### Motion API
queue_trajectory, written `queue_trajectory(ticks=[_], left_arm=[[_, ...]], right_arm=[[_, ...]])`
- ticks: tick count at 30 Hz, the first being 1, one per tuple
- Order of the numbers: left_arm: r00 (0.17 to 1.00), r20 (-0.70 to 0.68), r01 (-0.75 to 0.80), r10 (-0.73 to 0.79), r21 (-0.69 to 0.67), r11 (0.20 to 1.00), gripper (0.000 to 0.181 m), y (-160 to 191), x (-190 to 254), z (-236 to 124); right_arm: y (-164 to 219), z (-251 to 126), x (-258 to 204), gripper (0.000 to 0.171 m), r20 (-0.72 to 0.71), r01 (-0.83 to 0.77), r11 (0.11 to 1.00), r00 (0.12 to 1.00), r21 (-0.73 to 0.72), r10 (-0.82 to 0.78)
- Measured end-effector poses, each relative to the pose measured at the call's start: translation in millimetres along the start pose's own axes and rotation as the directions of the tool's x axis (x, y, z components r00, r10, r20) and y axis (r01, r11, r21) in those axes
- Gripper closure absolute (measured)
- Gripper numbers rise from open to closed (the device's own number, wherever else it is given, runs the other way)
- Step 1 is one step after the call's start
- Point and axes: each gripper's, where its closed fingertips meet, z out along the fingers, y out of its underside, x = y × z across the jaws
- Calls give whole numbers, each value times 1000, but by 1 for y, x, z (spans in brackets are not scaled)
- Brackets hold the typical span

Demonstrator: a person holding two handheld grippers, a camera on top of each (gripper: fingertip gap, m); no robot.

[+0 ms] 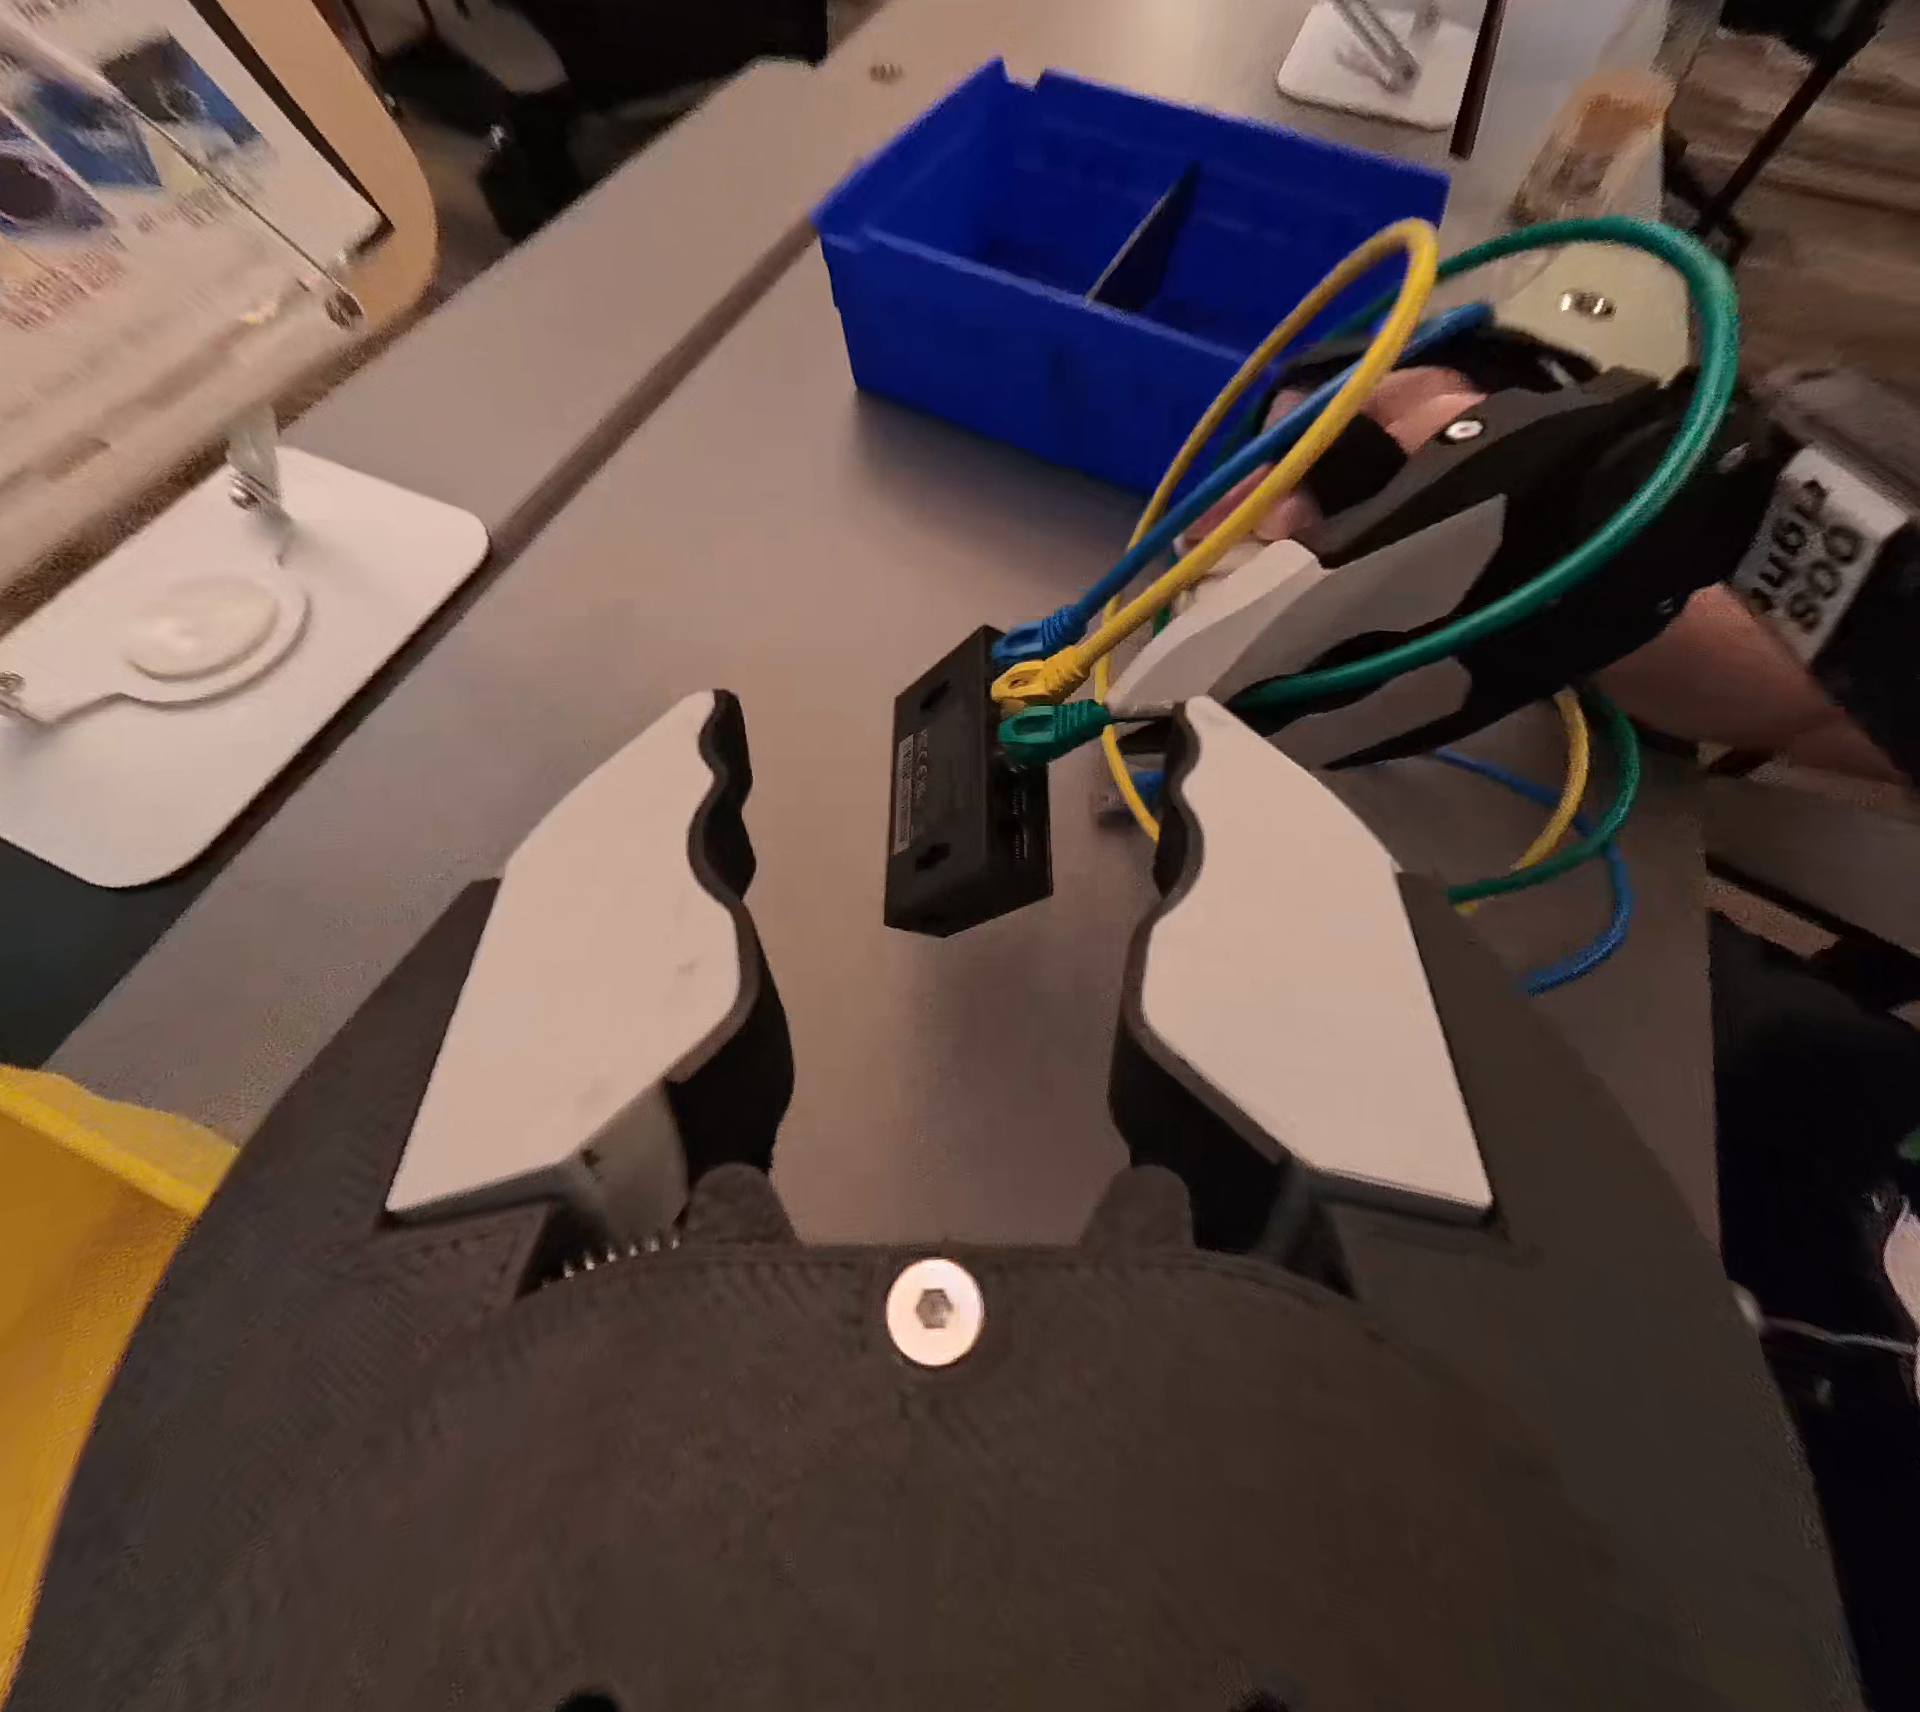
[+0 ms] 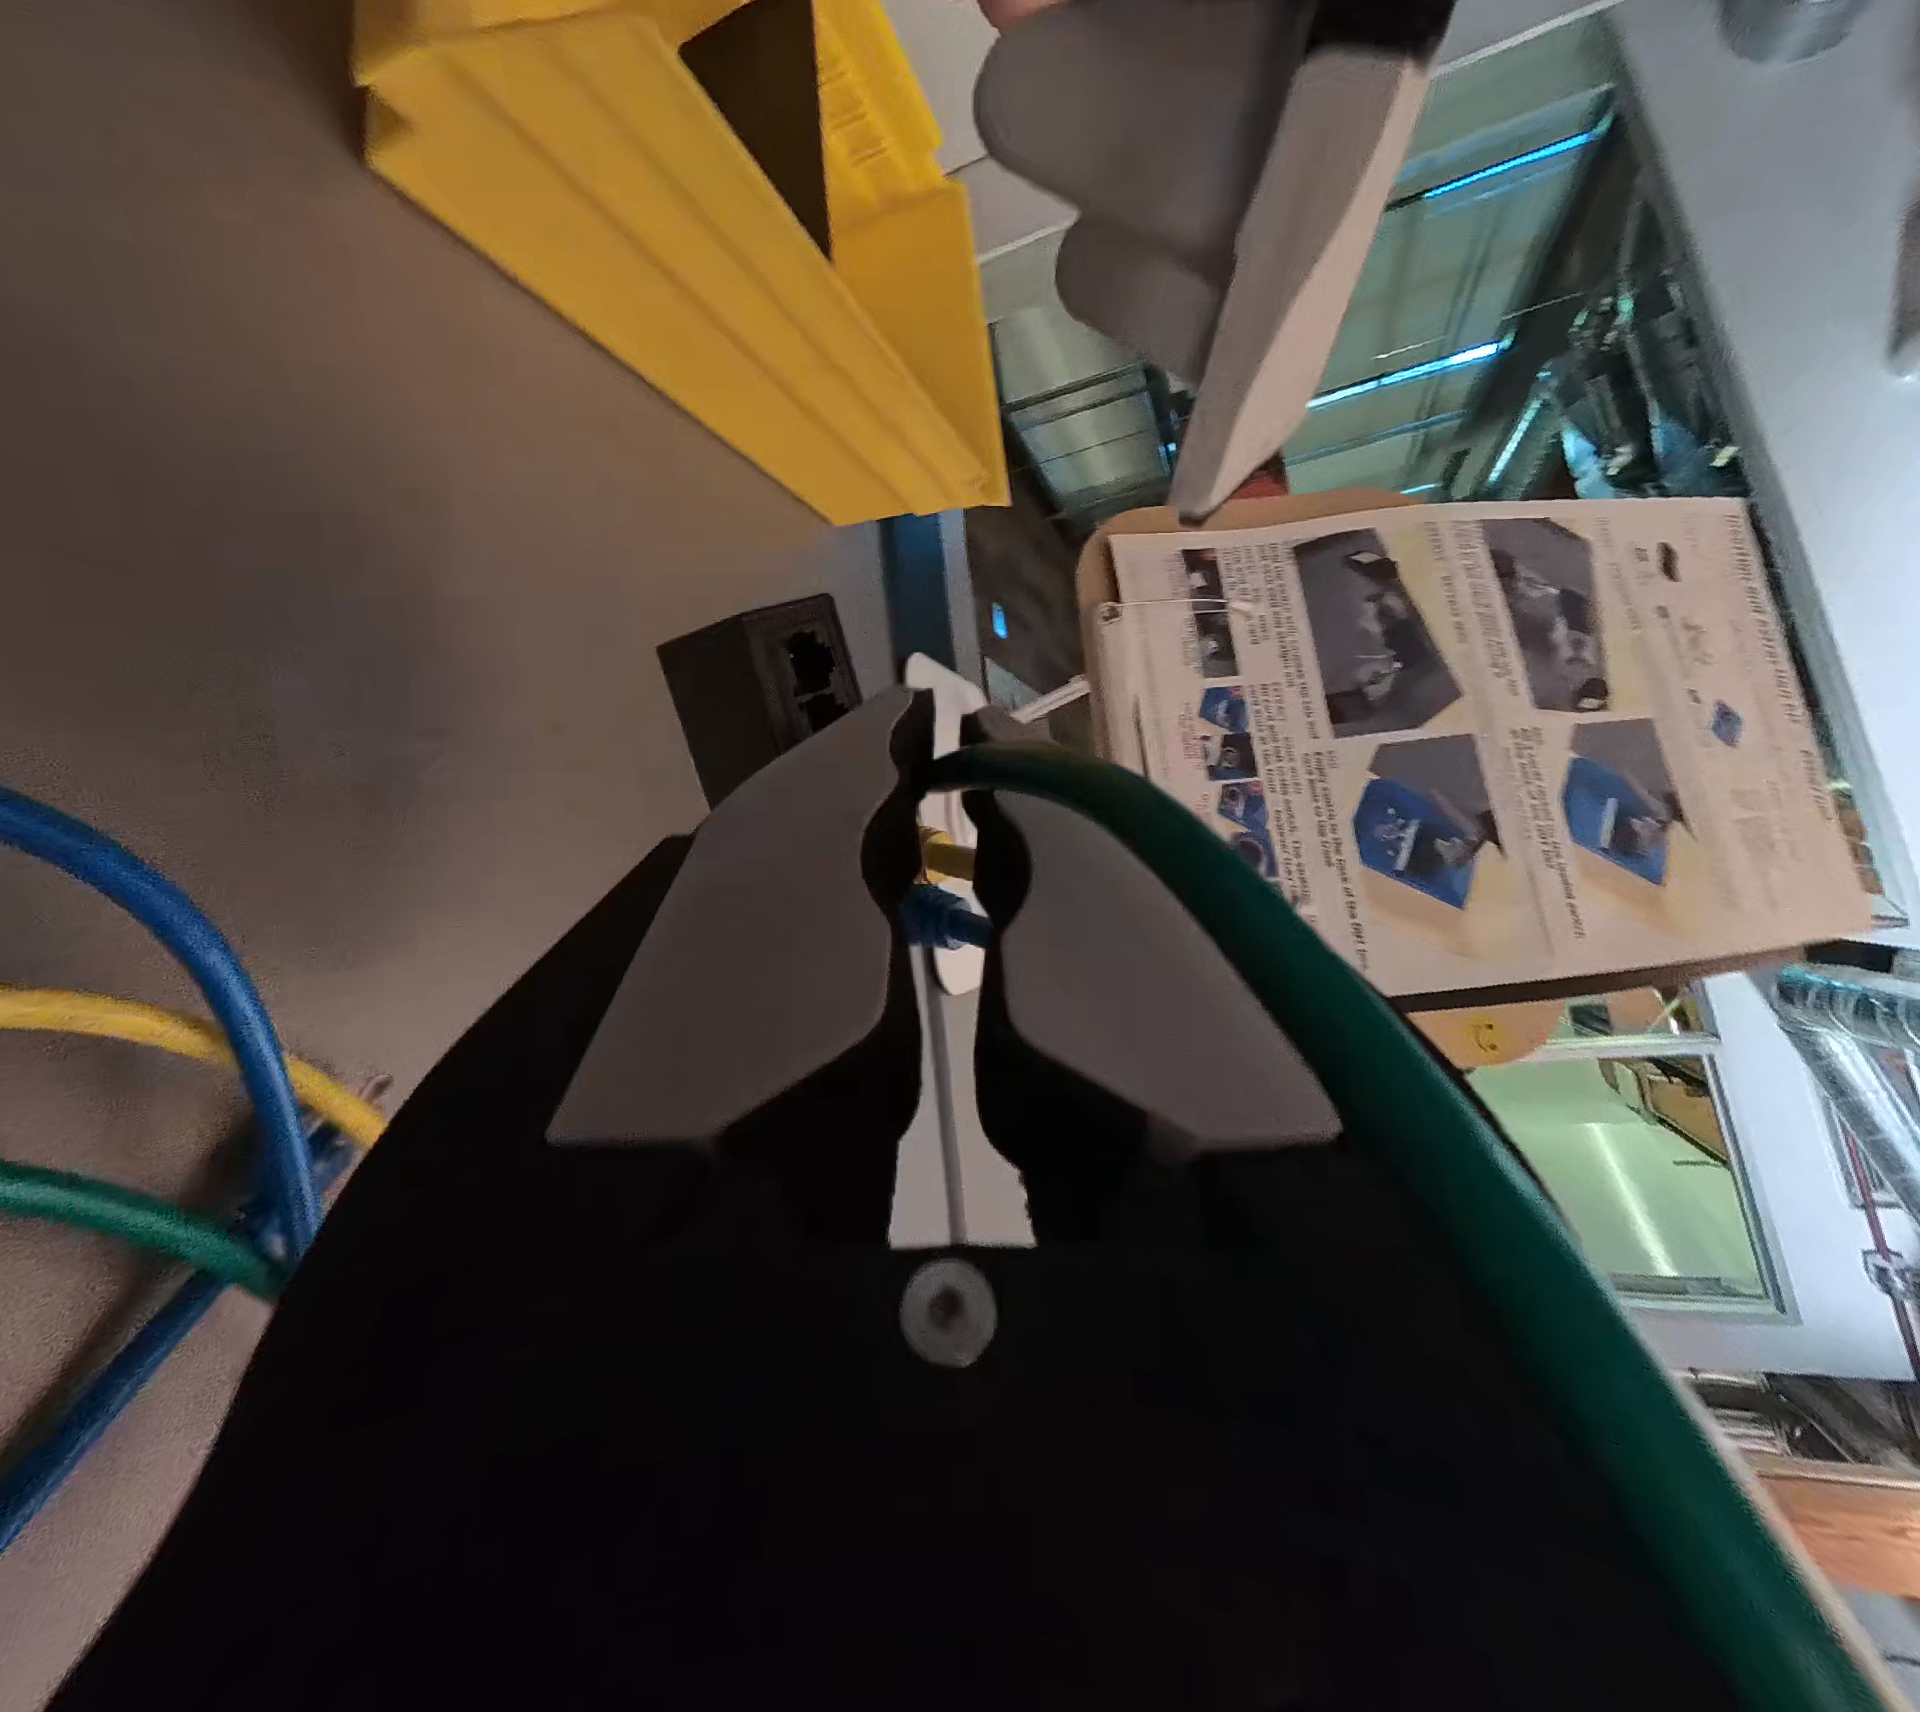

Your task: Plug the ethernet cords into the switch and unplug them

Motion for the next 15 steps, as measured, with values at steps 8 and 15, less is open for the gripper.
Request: queue_trajectory(ticks=[8, 15], left_arm=[[960, -132, 234, -249, -116, 965, 98, 37, 11, 42], [859, -267, 324, -437, -379, 867, 67, 103, 54, 53]], right_arm=[[1, -9, -25, 168, 13, 48, 999, 999, 1, -48], [-16, -37, -21, 168, -55, 114, 991, 992, 66, -110]])
